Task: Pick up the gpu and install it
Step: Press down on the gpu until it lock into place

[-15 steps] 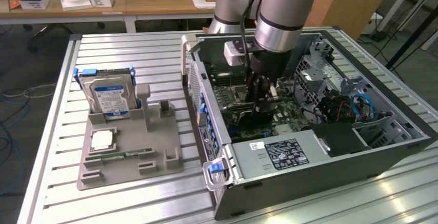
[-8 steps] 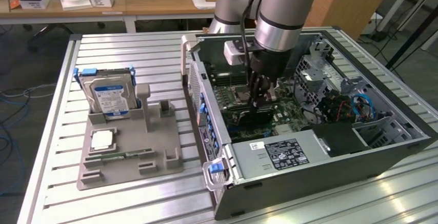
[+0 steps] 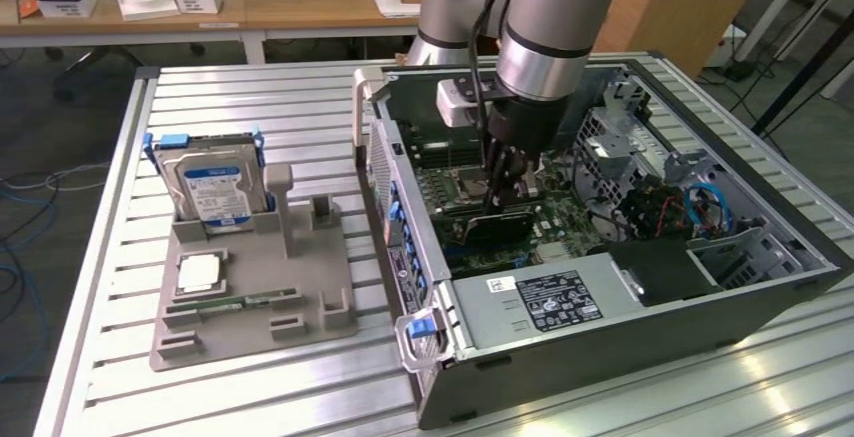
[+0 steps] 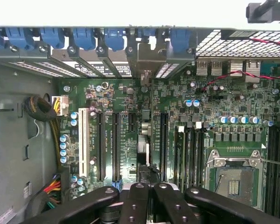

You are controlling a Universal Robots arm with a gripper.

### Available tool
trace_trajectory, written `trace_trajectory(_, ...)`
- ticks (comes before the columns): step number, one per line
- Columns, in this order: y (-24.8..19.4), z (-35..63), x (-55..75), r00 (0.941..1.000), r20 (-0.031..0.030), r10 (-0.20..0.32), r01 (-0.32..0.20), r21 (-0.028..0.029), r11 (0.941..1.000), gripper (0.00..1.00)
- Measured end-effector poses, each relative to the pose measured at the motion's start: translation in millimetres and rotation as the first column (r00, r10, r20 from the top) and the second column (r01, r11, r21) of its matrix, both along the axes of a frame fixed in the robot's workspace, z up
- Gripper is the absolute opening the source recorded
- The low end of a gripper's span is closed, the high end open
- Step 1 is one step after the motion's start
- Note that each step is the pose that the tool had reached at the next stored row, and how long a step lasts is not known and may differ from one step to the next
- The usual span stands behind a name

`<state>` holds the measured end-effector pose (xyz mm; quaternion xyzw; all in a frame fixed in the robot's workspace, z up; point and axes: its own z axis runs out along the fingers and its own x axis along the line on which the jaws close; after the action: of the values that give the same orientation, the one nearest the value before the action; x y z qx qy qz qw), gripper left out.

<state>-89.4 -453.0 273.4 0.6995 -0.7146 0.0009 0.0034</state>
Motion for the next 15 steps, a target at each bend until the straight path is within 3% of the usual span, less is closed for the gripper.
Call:
trace_trajectory(10,0.0,0.5,0.0,1.0000,-0.0002,0.000,0.000,-0.0002,1.0000,0.11)
trace_trajectory(15,0.0,8.3,-0.7,1.0000,0.0000,0.000,0.000,-0.0001,1.0000,0.11)
